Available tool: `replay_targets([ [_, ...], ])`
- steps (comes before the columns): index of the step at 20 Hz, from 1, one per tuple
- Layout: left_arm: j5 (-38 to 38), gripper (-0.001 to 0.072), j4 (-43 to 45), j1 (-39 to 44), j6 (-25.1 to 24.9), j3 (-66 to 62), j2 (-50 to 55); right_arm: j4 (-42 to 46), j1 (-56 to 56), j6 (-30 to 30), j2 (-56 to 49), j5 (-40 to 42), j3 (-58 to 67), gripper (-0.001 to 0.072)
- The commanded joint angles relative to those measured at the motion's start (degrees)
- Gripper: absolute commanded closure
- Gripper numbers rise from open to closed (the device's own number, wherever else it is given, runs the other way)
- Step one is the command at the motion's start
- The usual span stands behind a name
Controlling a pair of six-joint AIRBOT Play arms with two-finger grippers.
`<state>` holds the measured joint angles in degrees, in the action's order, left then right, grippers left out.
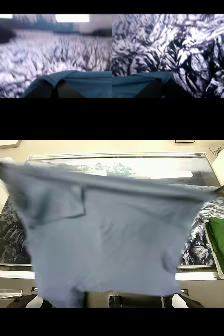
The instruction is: Fold the clothes and pants, and hang the long-sleeved shirts on hangers.
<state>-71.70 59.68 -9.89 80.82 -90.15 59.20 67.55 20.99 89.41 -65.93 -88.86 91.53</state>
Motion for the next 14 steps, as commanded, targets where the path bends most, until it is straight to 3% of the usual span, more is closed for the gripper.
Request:
replay_targets([
  [1, 9.4, 0.0691, -1.1, 4.2, 0.2, 17.6, 7.7, 10.8, -10.7, 2.3, -10.4, 12.7, -12.8, 0.0683],
  [6, 21.2, 0.0691, -1.2, 5.2, 1.2, 17.0, 25.3, 10.9, -16.7, 4.9, -29.2, 28.9, -4.5, 0.0681],
  [9, 28.1, 0.0691, -1.2, 5.5, 1.3, 12.5, 31.1, 11.0, -16.8, 11.8, -30.8, 43.3, -3.1, 0.0681],
  [11, 34.9, 0.0691, -1.2, 6.1, 2.6, 10.7, 33.2, 10.9, -16.4, 12.7, -31.0, 51.3, -3.1, 0.0681],
  [14, 41.8, 0.0691, -1.2, 6.6, 3.3, 10.5, 35.4, 10.1, -16.4, 12.6, -32.5, 56.8, -3.1, 0.0681],
])
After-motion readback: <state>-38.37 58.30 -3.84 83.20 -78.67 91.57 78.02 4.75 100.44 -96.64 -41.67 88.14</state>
